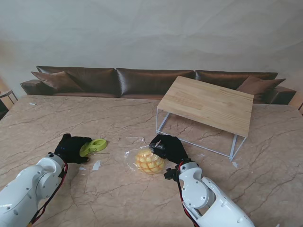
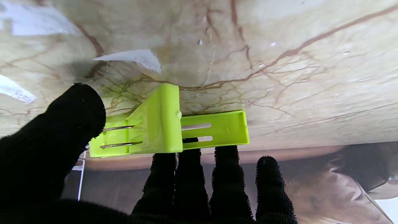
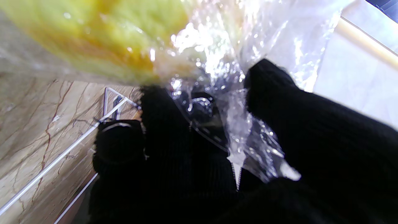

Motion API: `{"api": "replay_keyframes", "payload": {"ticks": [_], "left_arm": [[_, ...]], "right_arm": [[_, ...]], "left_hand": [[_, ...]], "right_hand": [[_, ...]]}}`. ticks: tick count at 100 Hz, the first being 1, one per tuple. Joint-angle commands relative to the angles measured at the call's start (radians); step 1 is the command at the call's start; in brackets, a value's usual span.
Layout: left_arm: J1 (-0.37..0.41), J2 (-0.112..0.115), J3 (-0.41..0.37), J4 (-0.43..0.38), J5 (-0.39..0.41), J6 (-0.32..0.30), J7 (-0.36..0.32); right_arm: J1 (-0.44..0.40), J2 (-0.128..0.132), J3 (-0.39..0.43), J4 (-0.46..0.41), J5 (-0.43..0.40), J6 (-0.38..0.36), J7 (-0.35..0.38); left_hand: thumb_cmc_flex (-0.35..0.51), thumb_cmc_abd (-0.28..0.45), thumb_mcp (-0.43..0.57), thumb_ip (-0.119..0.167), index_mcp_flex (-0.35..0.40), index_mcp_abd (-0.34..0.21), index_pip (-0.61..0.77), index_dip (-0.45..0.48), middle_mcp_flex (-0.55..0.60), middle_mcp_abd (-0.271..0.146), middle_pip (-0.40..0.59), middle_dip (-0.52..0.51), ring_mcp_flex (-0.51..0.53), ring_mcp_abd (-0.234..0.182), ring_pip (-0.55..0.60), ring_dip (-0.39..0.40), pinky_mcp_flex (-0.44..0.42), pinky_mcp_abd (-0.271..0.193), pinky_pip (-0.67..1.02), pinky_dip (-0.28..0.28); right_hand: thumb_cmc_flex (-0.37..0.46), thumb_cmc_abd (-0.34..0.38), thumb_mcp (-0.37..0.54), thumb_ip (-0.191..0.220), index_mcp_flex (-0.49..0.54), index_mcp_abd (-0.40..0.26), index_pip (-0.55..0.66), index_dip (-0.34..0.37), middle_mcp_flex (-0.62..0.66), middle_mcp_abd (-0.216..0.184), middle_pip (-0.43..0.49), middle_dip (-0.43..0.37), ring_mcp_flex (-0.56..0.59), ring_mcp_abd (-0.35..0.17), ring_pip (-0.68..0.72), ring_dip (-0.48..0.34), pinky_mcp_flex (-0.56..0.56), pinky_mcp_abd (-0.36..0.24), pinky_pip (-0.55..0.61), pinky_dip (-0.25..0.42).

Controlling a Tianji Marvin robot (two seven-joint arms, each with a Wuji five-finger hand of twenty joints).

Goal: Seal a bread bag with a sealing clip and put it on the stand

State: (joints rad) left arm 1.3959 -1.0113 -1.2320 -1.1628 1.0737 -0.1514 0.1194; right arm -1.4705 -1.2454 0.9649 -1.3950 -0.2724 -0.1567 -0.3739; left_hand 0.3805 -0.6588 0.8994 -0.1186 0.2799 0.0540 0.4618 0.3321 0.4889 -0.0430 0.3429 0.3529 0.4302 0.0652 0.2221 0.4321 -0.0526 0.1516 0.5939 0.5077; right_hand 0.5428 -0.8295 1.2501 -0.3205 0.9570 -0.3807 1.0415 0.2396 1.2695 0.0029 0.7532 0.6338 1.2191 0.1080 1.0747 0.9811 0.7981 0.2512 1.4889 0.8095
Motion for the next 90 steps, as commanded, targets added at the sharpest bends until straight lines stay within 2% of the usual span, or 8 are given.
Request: {"api": "replay_keyframes", "payload": {"ticks": [1, 30, 48, 65, 77, 81, 86, 90], "left_arm": [[0.006, -0.002, 0.018, 0.016, 0.013, 0.002, -0.021], [-0.044, 0.004, 0.068, 0.039, 0.018, 0.023, -0.061], [-0.089, 0.008, 0.106, 0.071, 0.014, 0.043, -0.091], [-0.128, 0.008, 0.144, 0.107, -0.008, 0.054, -0.103], [-0.149, 0.005, 0.176, 0.137, -0.022, 0.065, -0.081], [-0.154, 0.005, 0.184, 0.142, -0.025, 0.067, -0.078], [-0.158, 0.007, 0.194, 0.147, -0.023, 0.068, -0.08], [-0.16, 0.009, 0.2, 0.145, -0.017, 0.07, -0.088]], "right_arm": [[-0.002, -0.006, -0.003, -0.004, 0.004, -0.004, 0.002], [-0.001, -0.006, -0.002, -0.002, 0.015, -0.013, 0.01], [-0.002, -0.007, 0.0, -0.002, 0.017, -0.016, 0.008], [-0.003, -0.007, 0.001, 0.0, 0.022, -0.019, 0.01], [-0.003, -0.007, 0.001, 0.002, 0.023, -0.022, 0.009], [-0.002, -0.007, 0.0, 0.003, 0.023, -0.024, 0.008], [-0.002, -0.008, 0.0, 0.005, 0.024, -0.026, 0.009], [-0.002, -0.008, 0.0, 0.005, 0.025, -0.027, 0.009]], "left_hand": [[-0.024, -0.001, -0.014, -0.012, 0.134, -0.036, 0.046, 0.001, 0.005, -0.011, -0.012, -0.016, -0.014, -0.001, -0.016, -0.011, -0.017, 0.018, -0.021, 0.009], [-0.008, 0.045, -0.029, 0.004, 0.189, -0.061, 0.071, 0.01, 0.02, -0.016, -0.018, -0.025, 0.008, -0.006, -0.015, -0.007, -0.014, 0.016, -0.013, 0.031], [0.038, 0.095, 0.01, 0.045, 0.255, -0.096, 0.135, 0.043, 0.119, -0.021, -0.009, -0.034, 0.103, -0.009, 0.009, 0.008, -0.011, 0.021, 0.063, 0.072], [0.02, 0.069, 0.007, 0.02, 0.26, -0.153, 0.302, 0.162, 0.227, -0.036, 0.028, -0.022, 0.198, -0.006, 0.048, 0.033, 0.003, 0.02, 0.115, 0.064], [0.03, 0.046, 0.04, 0.009, 0.243, -0.184, 0.398, 0.265, 0.305, -0.071, 0.123, 0.056, 0.273, 0.006, 0.126, 0.106, 0.022, 0.027, 0.155, 0.07], [0.035, 0.039, 0.049, 0.005, 0.235, -0.17, 0.34, 0.243, 0.309, -0.079, 0.152, 0.099, 0.274, 0.008, 0.137, 0.133, 0.019, 0.026, 0.157, 0.065], [0.049, 0.04, 0.053, 0.006, 0.24, -0.101, 0.148, 0.105, 0.317, -0.109, 0.195, 0.166, 0.279, 0.01, 0.15, 0.169, 0.017, 0.028, 0.159, 0.059], [0.051, 0.046, 0.053, 0.007, 0.242, -0.084, 0.043, 0.022, 0.323, -0.132, 0.22, 0.21, 0.279, 0.012, 0.152, 0.187, 0.015, 0.028, 0.156, 0.054]], "right_hand": [[0.013, 0.019, 0.026, 0.01, 0.022, -0.03, 0.016, -0.013, 0.037, -0.011, 0.006, -0.012, 0.031, -0.002, 0.008, -0.002, -0.002, 0.01, -0.002, -0.01], [0.013, 0.019, 0.026, 0.01, 0.021, -0.03, 0.015, -0.015, 0.037, -0.009, 0.006, -0.014, 0.032, -0.002, 0.008, -0.005, 0.0, 0.014, 0.0, -0.016], [0.012, 0.019, 0.028, 0.01, 0.017, -0.019, 0.015, -0.016, 0.036, -0.009, 0.007, -0.015, 0.032, -0.003, 0.009, -0.007, 0.001, 0.015, 0.002, -0.02], [0.012, 0.018, 0.028, 0.01, 0.017, -0.02, 0.015, -0.016, 0.034, -0.01, 0.007, -0.016, 0.029, -0.004, 0.006, -0.01, -0.001, 0.015, 0.002, -0.023], [0.012, 0.019, 0.028, 0.01, 0.016, -0.022, 0.014, -0.016, 0.032, -0.012, 0.007, -0.016, 0.028, -0.005, 0.003, -0.013, -0.002, 0.016, 0.002, -0.024], [0.011, 0.02, 0.028, 0.009, 0.016, -0.022, 0.014, -0.015, 0.032, -0.012, 0.007, -0.016, 0.028, -0.005, 0.002, -0.014, -0.003, 0.016, 0.001, -0.025], [0.011, 0.02, 0.028, 0.01, 0.017, -0.024, 0.015, -0.015, 0.032, -0.012, 0.007, -0.017, 0.028, -0.005, 0.002, -0.014, -0.004, 0.018, 0.001, -0.026], [0.012, 0.019, 0.028, 0.01, 0.016, -0.023, 0.015, -0.015, 0.032, -0.012, 0.007, -0.017, 0.028, -0.005, 0.002, -0.015, -0.005, 0.018, 0.001, -0.027]]}}
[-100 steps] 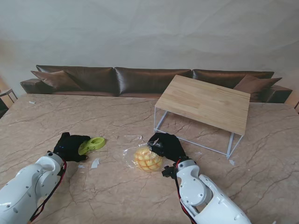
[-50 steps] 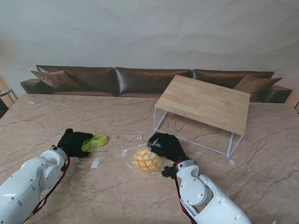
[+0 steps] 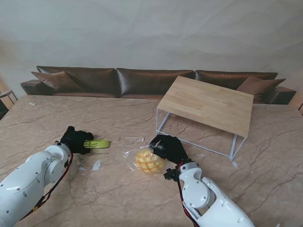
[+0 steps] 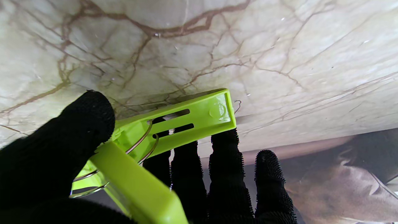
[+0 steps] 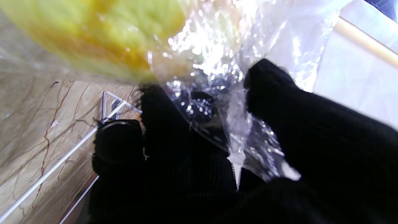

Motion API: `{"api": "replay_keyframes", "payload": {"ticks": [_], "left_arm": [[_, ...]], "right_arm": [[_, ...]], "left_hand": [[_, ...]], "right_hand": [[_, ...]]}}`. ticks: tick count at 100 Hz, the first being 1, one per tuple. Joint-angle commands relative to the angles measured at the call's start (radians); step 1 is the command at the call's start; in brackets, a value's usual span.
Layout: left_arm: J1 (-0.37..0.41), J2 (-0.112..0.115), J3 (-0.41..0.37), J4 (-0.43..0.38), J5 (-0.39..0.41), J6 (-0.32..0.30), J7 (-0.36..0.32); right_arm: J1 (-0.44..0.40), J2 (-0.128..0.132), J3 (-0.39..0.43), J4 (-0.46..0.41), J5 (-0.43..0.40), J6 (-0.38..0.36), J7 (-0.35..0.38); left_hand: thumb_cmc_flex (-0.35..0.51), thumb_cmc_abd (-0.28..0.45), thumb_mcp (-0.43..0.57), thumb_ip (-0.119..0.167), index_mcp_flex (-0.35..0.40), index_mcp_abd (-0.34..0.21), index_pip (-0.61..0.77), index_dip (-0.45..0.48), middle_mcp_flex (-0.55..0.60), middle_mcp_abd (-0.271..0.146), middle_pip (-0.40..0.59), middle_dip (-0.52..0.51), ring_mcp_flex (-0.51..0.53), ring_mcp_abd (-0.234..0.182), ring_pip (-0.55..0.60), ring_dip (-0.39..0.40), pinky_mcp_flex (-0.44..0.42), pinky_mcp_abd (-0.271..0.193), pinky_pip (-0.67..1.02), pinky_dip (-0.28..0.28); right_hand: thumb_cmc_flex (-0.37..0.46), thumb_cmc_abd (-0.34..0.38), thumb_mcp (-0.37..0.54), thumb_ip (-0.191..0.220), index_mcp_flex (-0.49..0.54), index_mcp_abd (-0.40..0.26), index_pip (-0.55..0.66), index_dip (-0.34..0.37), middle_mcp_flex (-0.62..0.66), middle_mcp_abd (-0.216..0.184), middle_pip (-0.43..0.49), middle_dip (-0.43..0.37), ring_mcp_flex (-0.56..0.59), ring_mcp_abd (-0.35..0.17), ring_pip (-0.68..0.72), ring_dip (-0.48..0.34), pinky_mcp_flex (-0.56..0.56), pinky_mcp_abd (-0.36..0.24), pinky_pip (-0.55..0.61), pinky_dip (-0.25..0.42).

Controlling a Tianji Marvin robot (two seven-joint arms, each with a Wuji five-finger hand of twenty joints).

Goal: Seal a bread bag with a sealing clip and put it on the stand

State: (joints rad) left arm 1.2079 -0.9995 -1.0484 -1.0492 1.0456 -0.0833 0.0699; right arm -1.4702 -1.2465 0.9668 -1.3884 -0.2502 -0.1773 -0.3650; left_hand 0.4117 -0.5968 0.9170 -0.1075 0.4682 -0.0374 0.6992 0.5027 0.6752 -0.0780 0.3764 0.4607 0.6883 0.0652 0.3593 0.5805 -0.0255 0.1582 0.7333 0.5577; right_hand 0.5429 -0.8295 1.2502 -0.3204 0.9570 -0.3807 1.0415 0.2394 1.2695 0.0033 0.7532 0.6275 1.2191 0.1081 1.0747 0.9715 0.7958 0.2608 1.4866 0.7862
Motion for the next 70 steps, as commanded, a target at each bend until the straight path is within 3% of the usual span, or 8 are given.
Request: {"api": "replay_keyframes", "payload": {"ticks": [1, 10, 18, 27, 40, 54, 63, 70], "left_arm": [[0.027, -0.002, 0.017, 0.032, 0.012, 0.002, -0.041], [0.018, 0.0, 0.034, 0.038, 0.012, 0.009, -0.055], [0.007, 0.002, 0.055, 0.049, 0.017, 0.021, -0.056], [-0.01, -0.001, 0.08, 0.074, 0.003, 0.028, -0.036], [-0.03, -0.003, 0.11, 0.1, -0.024, 0.034, -0.039], [-0.048, -0.009, 0.134, 0.136, -0.062, 0.025, -0.025], [-0.048, -0.016, 0.128, 0.149, -0.097, 0.014, -0.024], [-0.051, -0.017, 0.132, 0.159, -0.108, 0.008, -0.025]], "right_arm": [[-0.002, -0.006, -0.002, -0.001, 0.003, -0.007, 0.001], [-0.001, -0.007, -0.002, 0.001, 0.004, -0.01, 0.0], [-0.001, -0.007, -0.002, 0.003, 0.004, -0.016, -0.001], [-0.003, -0.007, -0.001, 0.004, 0.005, -0.019, 0.001], [-0.007, -0.006, 0.002, 0.0, 0.006, -0.018, 0.002], [-0.009, -0.005, 0.004, 0.0, 0.005, -0.021, 0.003], [-0.009, -0.004, 0.004, 0.001, 0.006, -0.022, 0.005], [-0.009, -0.004, 0.003, 0.001, 0.008, -0.022, 0.009]], "left_hand": [[0.022, -0.015, 0.037, -0.003, 0.061, 0.01, -0.211, -0.162, 0.136, -0.101, 0.198, 0.115, 0.019, 0.014, 0.018, 0.045, -0.014, 0.022, 0.015, 0.002], [0.069, -0.028, 0.02, -0.047, 0.132, -0.037, -0.191, -0.17, 0.17, -0.112, 0.222, 0.308, 0.0, 0.041, 0.044, 0.11, -0.02, 0.027, 0.011, -0.001], [0.094, -0.045, -0.009, -0.075, 0.21, -0.175, 0.051, -0.086, 0.17, -0.12, 0.228, 0.443, -0.029, 0.054, 0.073, 0.178, -0.017, 0.032, 0.021, 0.009], [0.134, -0.1, -0.1, -0.101, 0.227, -0.289, 0.356, 0.017, 0.091, -0.1, 0.237, 0.337, -0.079, 0.067, 0.078, 0.221, -0.018, 0.034, 0.036, 0.02], [0.108, -0.121, -0.077, -0.113, 0.241, -0.297, 0.48, 0.293, 0.04, -0.056, 0.093, 0.166, -0.093, 0.048, 0.028, 0.155, 0.008, 0.017, 0.065, 0.034], [0.107, -0.17, 0.044, -0.122, 0.299, -0.307, 0.589, 0.499, 0.187, -0.056, 0.069, 0.026, 0.042, 0.015, 0.033, 0.089, 0.086, 0.03, 0.145, 0.052], [0.094, -0.184, 0.119, -0.083, 0.361, -0.306, 0.68, 0.584, 0.288, -0.078, 0.121, 0.03, 0.125, 0.015, 0.06, 0.085, 0.133, 0.041, 0.207, 0.07], [0.15, -0.255, 0.07, -0.164, 0.393, -0.317, 0.697, 0.679, 0.395, -0.125, 0.109, 0.219, 0.172, 0.012, 0.098, 0.107, 0.15, 0.043, 0.236, 0.077]], "right_hand": [[0.011, 0.019, 0.027, 0.009, 0.016, -0.023, 0.015, -0.015, 0.032, -0.013, 0.007, -0.011, 0.028, -0.005, 0.002, -0.005, -0.003, 0.009, 0.003, -0.004], [0.011, 0.02, 0.027, 0.009, 0.016, -0.023, 0.014, -0.015, 0.032, -0.014, 0.007, -0.011, 0.028, -0.005, 0.002, -0.006, -0.004, 0.009, 0.004, -0.004], [0.011, 0.02, 0.027, 0.009, 0.016, -0.023, 0.014, -0.016, 0.031, -0.013, 0.007, -0.011, 0.028, -0.005, 0.003, -0.006, -0.004, 0.01, 0.005, -0.005], [0.011, 0.02, 0.028, 0.01, 0.014, -0.024, 0.013, -0.016, 0.031, -0.013, 0.008, -0.012, 0.027, -0.005, 0.002, -0.007, -0.004, 0.009, 0.005, -0.006], [0.01, 0.02, 0.027, 0.009, 0.014, -0.023, 0.013, -0.016, 0.03, -0.013, 0.008, -0.012, 0.027, -0.004, 0.002, -0.008, -0.004, 0.009, 0.006, -0.007], [0.009, 0.021, 0.026, 0.009, 0.014, -0.021, 0.014, -0.016, 0.03, -0.011, 0.009, -0.012, 0.029, -0.005, 0.004, -0.009, -0.001, 0.007, 0.006, -0.009], [0.008, 0.022, 0.026, 0.009, 0.013, -0.021, 0.013, -0.017, 0.03, -0.011, 0.01, -0.012, 0.031, -0.006, 0.006, -0.009, 0.002, 0.006, 0.006, -0.011], [0.007, 0.023, 0.026, 0.009, 0.013, -0.021, 0.012, -0.018, 0.031, -0.01, 0.011, -0.012, 0.032, -0.005, 0.007, -0.009, 0.002, 0.006, 0.007, -0.011]]}}
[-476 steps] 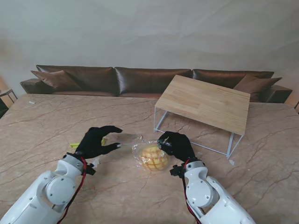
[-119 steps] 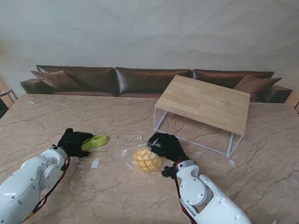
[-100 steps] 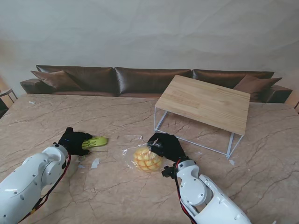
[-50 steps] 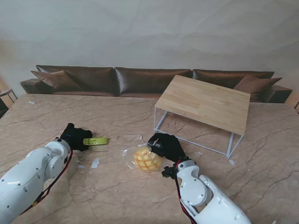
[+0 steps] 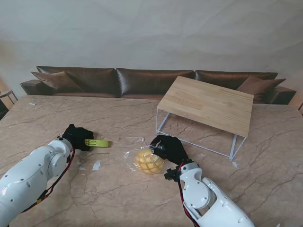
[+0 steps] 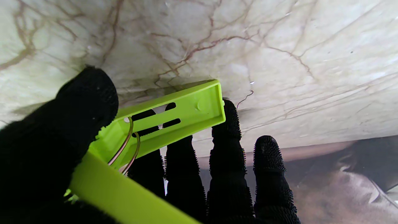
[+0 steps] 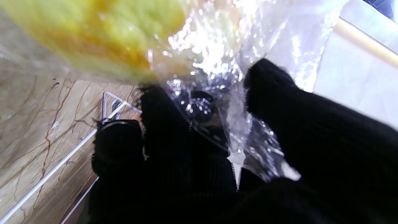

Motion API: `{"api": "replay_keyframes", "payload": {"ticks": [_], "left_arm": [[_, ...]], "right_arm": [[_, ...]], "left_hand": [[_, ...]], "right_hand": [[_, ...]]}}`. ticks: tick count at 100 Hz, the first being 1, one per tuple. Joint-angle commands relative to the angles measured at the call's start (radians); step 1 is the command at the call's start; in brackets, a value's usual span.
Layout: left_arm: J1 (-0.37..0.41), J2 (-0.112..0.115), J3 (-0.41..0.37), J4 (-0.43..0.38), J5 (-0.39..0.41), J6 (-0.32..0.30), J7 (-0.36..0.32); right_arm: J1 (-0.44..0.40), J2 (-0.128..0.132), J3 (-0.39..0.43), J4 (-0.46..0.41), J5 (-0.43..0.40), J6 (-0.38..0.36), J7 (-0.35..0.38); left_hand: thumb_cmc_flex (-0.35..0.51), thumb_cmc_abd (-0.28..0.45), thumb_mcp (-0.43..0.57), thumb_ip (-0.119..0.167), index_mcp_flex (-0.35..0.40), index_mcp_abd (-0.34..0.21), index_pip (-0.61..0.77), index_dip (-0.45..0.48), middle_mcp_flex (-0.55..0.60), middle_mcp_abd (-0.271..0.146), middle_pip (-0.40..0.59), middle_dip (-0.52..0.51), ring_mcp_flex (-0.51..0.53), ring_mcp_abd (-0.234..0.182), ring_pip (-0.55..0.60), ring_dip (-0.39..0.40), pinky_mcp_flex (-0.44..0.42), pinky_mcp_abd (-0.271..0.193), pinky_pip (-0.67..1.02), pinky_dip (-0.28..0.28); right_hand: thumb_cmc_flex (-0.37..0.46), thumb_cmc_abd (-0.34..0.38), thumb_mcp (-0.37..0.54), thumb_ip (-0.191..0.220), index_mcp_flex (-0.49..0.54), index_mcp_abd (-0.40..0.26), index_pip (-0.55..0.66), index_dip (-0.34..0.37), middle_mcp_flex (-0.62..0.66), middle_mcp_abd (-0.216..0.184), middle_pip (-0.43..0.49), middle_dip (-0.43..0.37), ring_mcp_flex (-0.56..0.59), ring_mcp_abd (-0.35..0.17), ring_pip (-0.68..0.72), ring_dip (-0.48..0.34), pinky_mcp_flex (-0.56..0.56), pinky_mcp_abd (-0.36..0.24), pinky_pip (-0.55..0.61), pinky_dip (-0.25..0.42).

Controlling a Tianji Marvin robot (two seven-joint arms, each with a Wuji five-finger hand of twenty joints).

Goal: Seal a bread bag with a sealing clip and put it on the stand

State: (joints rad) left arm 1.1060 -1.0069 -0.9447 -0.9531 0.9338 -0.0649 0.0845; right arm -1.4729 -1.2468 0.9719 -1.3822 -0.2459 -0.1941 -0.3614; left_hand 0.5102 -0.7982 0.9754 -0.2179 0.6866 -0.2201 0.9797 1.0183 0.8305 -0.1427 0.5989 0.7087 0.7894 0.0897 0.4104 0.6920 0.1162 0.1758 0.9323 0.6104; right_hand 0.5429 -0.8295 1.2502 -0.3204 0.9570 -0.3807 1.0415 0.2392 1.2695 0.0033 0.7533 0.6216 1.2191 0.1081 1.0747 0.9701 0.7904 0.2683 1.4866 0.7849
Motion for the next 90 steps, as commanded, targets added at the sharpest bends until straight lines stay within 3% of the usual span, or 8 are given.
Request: {"api": "replay_keyframes", "payload": {"ticks": [1, 19, 35, 55, 59, 77, 85, 90], "left_arm": [[0.05, -0.01, 0.03, 0.065, 0.002, -0.012, -0.039], [0.032, -0.013, 0.058, 0.095, -0.036, -0.028, -0.05], [0.01, -0.02, 0.103, 0.134, -0.066, -0.031, -0.032], [-0.043, -0.035, 0.203, 0.214, -0.138, -0.038, -0.021], [-0.053, -0.035, 0.224, 0.225, -0.146, -0.039, -0.023], [-0.077, -0.042, 0.272, 0.26, -0.183, -0.04, -0.039], [-0.087, -0.047, 0.29, 0.281, -0.197, -0.05, -0.028], [-0.086, -0.045, 0.292, 0.275, -0.195, -0.045, -0.033]], "right_arm": [[-0.007, -0.003, -0.002, -0.005, 0.004, -0.005, 0.005], [-0.006, -0.004, -0.004, -0.002, 0.006, -0.004, 0.005], [-0.005, -0.003, -0.004, -0.001, 0.005, -0.005, 0.01], [-0.005, -0.002, -0.004, 0.0, 0.007, -0.008, 0.013], [-0.004, -0.002, -0.004, 0.0, 0.008, -0.008, 0.014], [-0.004, -0.002, -0.004, 0.001, 0.01, -0.007, 0.016], [-0.004, -0.002, -0.004, 0.0, 0.013, -0.008, 0.018], [-0.004, -0.002, -0.004, 0.001, 0.011, -0.008, 0.017]], "left_hand": [[0.062, -0.065, 0.0, -0.059, 0.179, -0.136, 0.419, 0.169, 0.263, -0.071, -0.126, 0.015, 0.08, -0.01, 0.058, 0.006, 0.013, 0.025, 0.042, 0.026], [0.105, -0.11, -0.039, -0.07, 0.203, -0.141, 0.456, 0.199, 0.37, -0.136, -0.049, 0.283, 0.155, 0.018, 0.183, 0.118, 0.049, 0.038, 0.083, 0.035], [0.085, -0.096, 0.038, -0.062, 0.223, -0.143, 0.471, 0.214, 0.398, -0.161, 0.194, 0.378, 0.222, 0.039, 0.317, 0.28, 0.078, 0.067, 0.122, 0.047], [0.024, -0.038, 0.123, 0.039, 0.163, -0.096, 0.414, 0.18, 0.384, -0.138, 0.404, 0.411, 0.245, 0.071, 0.415, 0.417, 0.076, 0.082, 0.132, 0.046], [0.035, -0.049, 0.099, -0.007, 0.108, -0.072, 0.369, 0.059, 0.368, -0.153, 0.421, 0.408, 0.236, 0.065, 0.413, 0.434, 0.069, 0.079, 0.127, 0.044], [0.046, -0.061, -0.003, -0.072, 0.028, -0.054, 0.151, -0.242, 0.332, -0.145, 0.48, 0.449, 0.167, 0.084, 0.405, 0.483, 0.036, 0.091, 0.092, 0.036], [-0.009, -0.026, -0.029, -0.06, 0.079, -0.134, 0.23, -0.133, 0.306, -0.14, 0.477, 0.478, 0.11, 0.103, 0.37, 0.494, 0.023, 0.104, 0.079, 0.042], [-0.056, 0.03, -0.011, -0.001, 0.135, -0.142, 0.337, 0.013, 0.257, -0.138, 0.443, 0.5, 0.058, 0.107, 0.33, 0.49, 0.011, 0.101, 0.067, 0.049]], "right_hand": [[0.008, 0.023, 0.026, 0.009, 0.012, -0.021, 0.012, -0.018, 0.031, -0.01, 0.011, -0.006, 0.032, -0.005, 0.007, -0.008, 0.008, -0.002, 0.007, -0.01], [0.007, 0.023, 0.025, 0.009, 0.012, -0.021, 0.012, -0.019, 0.029, -0.011, 0.011, -0.008, 0.032, -0.005, 0.008, -0.009, 0.008, -0.001, 0.008, -0.012], [0.005, 0.024, 0.024, 0.008, 0.012, -0.02, 0.011, -0.02, 0.029, -0.012, 0.012, -0.008, 0.032, -0.003, 0.009, -0.011, 0.007, -0.001, 0.009, -0.014], [0.004, 0.026, 0.023, 0.009, 0.011, -0.022, 0.011, -0.021, 0.031, -0.013, 0.014, -0.009, 0.032, -0.005, 0.01, -0.011, 0.008, 0.0, 0.011, -0.015], [0.004, 0.026, 0.022, 0.009, 0.01, -0.023, 0.01, -0.022, 0.031, -0.013, 0.014, -0.009, 0.032, -0.004, 0.01, -0.011, 0.008, 0.001, 0.011, -0.015], [0.002, 0.028, 0.02, 0.009, 0.008, -0.017, 0.009, -0.025, 0.031, -0.012, 0.015, -0.009, 0.033, -0.004, 0.012, -0.012, 0.008, 0.001, 0.013, -0.016], [0.003, 0.028, 0.021, 0.009, 0.007, -0.013, 0.009, -0.026, 0.031, -0.01, 0.016, -0.009, 0.033, -0.004, 0.012, -0.012, 0.007, 0.002, 0.013, -0.016], [0.002, 0.028, 0.021, 0.009, 0.007, -0.012, 0.01, -0.027, 0.03, -0.011, 0.016, -0.009, 0.033, -0.004, 0.012, -0.012, 0.008, 0.001, 0.013, -0.016]]}}
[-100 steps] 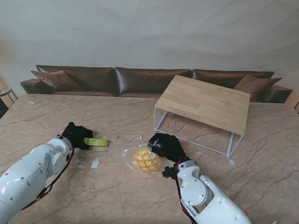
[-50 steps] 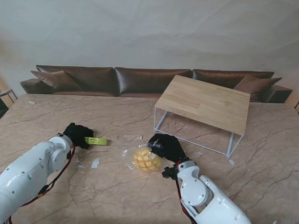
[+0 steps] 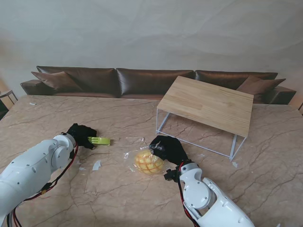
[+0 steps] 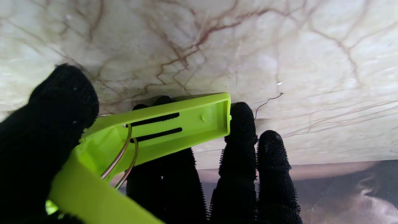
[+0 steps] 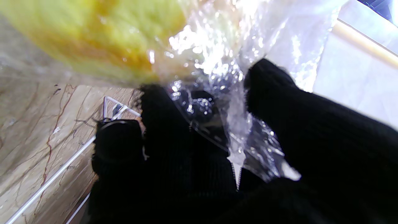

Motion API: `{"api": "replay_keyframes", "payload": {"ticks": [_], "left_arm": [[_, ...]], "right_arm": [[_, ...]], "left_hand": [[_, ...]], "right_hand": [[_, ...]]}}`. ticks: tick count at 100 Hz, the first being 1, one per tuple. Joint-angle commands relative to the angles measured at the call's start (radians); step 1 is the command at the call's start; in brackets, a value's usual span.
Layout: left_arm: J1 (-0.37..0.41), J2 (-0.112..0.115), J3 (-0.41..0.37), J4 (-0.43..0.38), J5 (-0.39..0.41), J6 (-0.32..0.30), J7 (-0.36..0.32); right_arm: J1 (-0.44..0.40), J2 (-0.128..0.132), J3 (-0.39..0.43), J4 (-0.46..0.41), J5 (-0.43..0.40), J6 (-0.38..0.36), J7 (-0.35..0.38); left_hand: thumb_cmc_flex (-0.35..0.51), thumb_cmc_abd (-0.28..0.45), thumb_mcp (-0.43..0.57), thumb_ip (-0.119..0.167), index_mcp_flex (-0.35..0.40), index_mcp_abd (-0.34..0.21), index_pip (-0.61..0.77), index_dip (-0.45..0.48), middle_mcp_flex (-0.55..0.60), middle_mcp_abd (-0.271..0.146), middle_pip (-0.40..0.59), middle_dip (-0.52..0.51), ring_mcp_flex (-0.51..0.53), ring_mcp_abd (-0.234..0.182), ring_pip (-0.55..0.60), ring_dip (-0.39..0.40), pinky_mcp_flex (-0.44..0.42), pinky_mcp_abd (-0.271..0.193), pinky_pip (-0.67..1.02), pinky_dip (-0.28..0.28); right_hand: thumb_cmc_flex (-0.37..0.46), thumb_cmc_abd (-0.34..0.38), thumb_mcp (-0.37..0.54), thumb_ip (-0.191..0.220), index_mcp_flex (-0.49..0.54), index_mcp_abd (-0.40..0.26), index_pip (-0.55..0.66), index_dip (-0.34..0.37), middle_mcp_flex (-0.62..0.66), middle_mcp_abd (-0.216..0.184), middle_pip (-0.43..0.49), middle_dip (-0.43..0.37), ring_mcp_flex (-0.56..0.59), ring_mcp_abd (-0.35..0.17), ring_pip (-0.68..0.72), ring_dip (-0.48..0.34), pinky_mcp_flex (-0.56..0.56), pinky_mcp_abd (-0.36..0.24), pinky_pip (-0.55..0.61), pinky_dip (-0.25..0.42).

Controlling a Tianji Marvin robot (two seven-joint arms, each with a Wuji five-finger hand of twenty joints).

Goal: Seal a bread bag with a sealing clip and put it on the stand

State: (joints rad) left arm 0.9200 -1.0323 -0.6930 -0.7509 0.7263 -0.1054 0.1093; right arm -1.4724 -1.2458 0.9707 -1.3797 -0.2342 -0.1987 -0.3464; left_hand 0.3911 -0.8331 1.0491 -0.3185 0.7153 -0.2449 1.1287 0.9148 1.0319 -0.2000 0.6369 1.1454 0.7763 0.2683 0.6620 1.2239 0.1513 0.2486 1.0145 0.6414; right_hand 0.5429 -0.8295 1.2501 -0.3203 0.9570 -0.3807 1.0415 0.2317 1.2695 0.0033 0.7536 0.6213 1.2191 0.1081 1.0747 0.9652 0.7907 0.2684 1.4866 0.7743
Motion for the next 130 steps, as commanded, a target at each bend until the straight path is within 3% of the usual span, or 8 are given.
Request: {"api": "replay_keyframes", "payload": {"ticks": [1, 10, 26, 39, 46, 72, 91, 130], "left_arm": [[0.1, -0.019, 0.04, 0.072, 0.014, -0.004, -0.059], [0.097, -0.02, 0.053, 0.078, 0.016, -0.002, -0.049], [0.081, -0.027, 0.081, 0.105, -0.002, -0.015, -0.039], [0.063, -0.047, 0.109, 0.154, -0.048, -0.039, -0.017], [0.046, -0.068, 0.139, 0.215, -0.081, -0.064, 0.034], [0.012, -0.118, 0.177, 0.348, -0.186, -0.156, 0.051], [-0.017, -0.163, 0.24, 0.472, -0.236, -0.247, 0.121], [0.037, -0.115, 0.125, 0.37, -0.172, -0.242, 0.156]], "right_arm": [[-0.005, -0.003, -0.003, -0.002, 0.0, -0.003, 0.002], [-0.006, -0.003, -0.002, -0.002, 0.002, -0.004, 0.003], [-0.008, -0.003, -0.001, -0.001, 0.002, -0.004, 0.003], [-0.01, -0.003, 0.0, 0.0, 0.001, -0.004, 0.001], [-0.011, -0.002, 0.001, -0.001, 0.0, -0.004, 0.002], [-0.007, -0.002, -0.004, 0.003, 0.0, -0.003, 0.005], [0.001, -0.004, -0.012, 0.01, 0.0, -0.002, 0.005], [0.011, -0.005, -0.02, 0.022, -0.003, 0.0, 0.006]], "left_hand": [[0.05, 0.082, -0.077, 0.135, 0.129, -0.116, 0.213, 0.18, 0.04, -0.078, 0.386, 0.063, 0.055, -0.07, 0.065, -0.046, -0.027, 0.029, -0.018, 0.022], [0.035, 0.103, -0.075, 0.17, 0.22, -0.1, 0.336, 0.323, -0.064, -0.082, 0.263, 0.011, -0.016, -0.075, -0.008, -0.09, -0.035, 0.024, -0.028, 0.028], [0.184, -0.048, -0.114, 0.055, 0.305, -0.046, 0.42, 0.333, 0.085, -0.041, -0.093, -0.223, 0.178, -0.137, -0.033, -0.306, 0.125, -0.01, 0.082, 0.038], [0.218, -0.106, -0.049, 0.045, 0.342, -0.049, 0.44, 0.375, 0.249, -0.055, 0.132, -0.155, 0.386, -0.143, 0.211, -0.217, 0.276, 0.033, 0.264, 0.076], [0.183, -0.061, 0.047, 0.165, 0.331, -0.074, 0.432, 0.407, 0.295, -0.013, 0.347, -0.158, 0.469, -0.134, 0.397, -0.139, 0.352, 0.067, 0.351, 0.094], [0.28, -0.017, 0.074, 0.218, 0.365, 0.003, 0.498, 0.416, 0.319, 0.103, 0.624, -0.073, 0.489, -0.099, 0.924, -0.212, 0.569, 0.151, 0.524, 0.116], [0.308, 0.035, 0.134, 0.285, 0.448, 0.016, 0.559, 0.384, 0.319, 0.132, 0.769, -0.135, 0.492, -0.09, 1.056, -0.27, 0.678, 0.198, 0.593, 0.108], [0.31, 0.079, 0.204, 0.385, 0.501, 0.026, 0.595, 0.335, 0.318, 0.149, 0.857, -0.207, 0.493, -0.084, 1.131, -0.319, 0.798, 0.282, 0.626, 0.069]], "right_hand": [[0.002, 0.028, 0.021, 0.009, 0.009, -0.012, 0.01, -0.019, 0.03, -0.011, 0.016, -0.009, 0.033, -0.005, 0.012, -0.007, 0.007, 0.001, 0.013, -0.006], [0.002, 0.028, 0.022, 0.009, 0.008, -0.012, 0.01, -0.02, 0.03, -0.01, 0.017, -0.009, 0.033, -0.004, 0.013, -0.007, 0.008, 0.001, 0.014, -0.006], [0.0, 0.029, 0.021, 0.008, 0.006, -0.01, 0.01, -0.02, 0.03, -0.01, 0.018, -0.009, 0.034, -0.003, 0.014, -0.008, 0.008, 0.0, 0.014, -0.007], [-0.001, 0.03, 0.02, 0.008, 0.006, -0.009, 0.009, -0.022, 0.03, -0.009, 0.019, -0.009, 0.035, -0.004, 0.015, -0.008, 0.01, -0.001, 0.015, -0.008], [-0.002, 0.031, 0.02, 0.008, 0.004, -0.011, 0.008, -0.022, 0.03, -0.01, 0.019, -0.01, 0.035, -0.005, 0.015, -0.008, 0.01, 0.0, 0.016, -0.009], [-0.006, 0.036, 0.014, 0.008, 0.003, -0.015, 0.008, -0.024, 0.032, -0.013, 0.023, -0.01, 0.036, -0.001, 0.018, -0.008, 0.01, 0.001, 0.018, -0.009], [-0.007, 0.037, 0.012, 0.008, 0.003, -0.017, 0.008, -0.025, 0.033, -0.014, 0.024, -0.012, 0.037, -0.003, 0.018, -0.009, 0.01, 0.001, 0.019, -0.01], [-0.004, 0.038, 0.008, 0.009, 0.001, -0.023, 0.008, -0.027, 0.033, -0.015, 0.026, -0.014, 0.038, -0.003, 0.019, -0.01, 0.011, 0.001, 0.02, -0.011]]}}
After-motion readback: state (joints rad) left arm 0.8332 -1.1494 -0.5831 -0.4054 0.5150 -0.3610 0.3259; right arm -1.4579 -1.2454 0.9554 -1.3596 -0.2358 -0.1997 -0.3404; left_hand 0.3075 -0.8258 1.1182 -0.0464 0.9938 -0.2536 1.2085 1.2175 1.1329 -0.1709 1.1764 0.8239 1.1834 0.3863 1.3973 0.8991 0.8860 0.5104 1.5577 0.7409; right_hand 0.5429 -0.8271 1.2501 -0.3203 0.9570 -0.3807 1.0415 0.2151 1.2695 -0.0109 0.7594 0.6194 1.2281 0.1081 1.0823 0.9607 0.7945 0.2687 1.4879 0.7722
